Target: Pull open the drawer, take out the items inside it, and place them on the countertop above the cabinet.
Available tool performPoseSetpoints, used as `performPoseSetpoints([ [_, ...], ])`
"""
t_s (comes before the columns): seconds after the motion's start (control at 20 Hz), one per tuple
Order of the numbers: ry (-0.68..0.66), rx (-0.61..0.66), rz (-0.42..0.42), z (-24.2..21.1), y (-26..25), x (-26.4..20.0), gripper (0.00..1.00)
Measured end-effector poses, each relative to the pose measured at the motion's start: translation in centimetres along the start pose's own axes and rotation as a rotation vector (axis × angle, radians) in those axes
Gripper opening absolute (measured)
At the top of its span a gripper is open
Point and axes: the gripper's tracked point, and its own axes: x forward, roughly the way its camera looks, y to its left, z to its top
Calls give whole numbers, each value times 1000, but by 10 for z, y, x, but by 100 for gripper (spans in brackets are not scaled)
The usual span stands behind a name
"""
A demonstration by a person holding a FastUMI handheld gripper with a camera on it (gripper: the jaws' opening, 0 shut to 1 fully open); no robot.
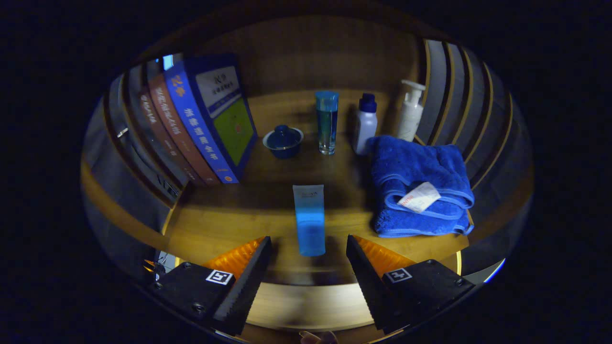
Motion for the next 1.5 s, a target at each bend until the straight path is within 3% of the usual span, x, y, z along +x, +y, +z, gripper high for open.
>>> performPoseSetpoints([
  [0.35,-268,-23,46,-4,12,-104,99],
  [0.65,-441,-23,121,-64,21,-165,99],
  [1.1,-521,33,109,-171,15,-187,99],
  [1.5,-438,83,48,-240,-11,-139,100],
])
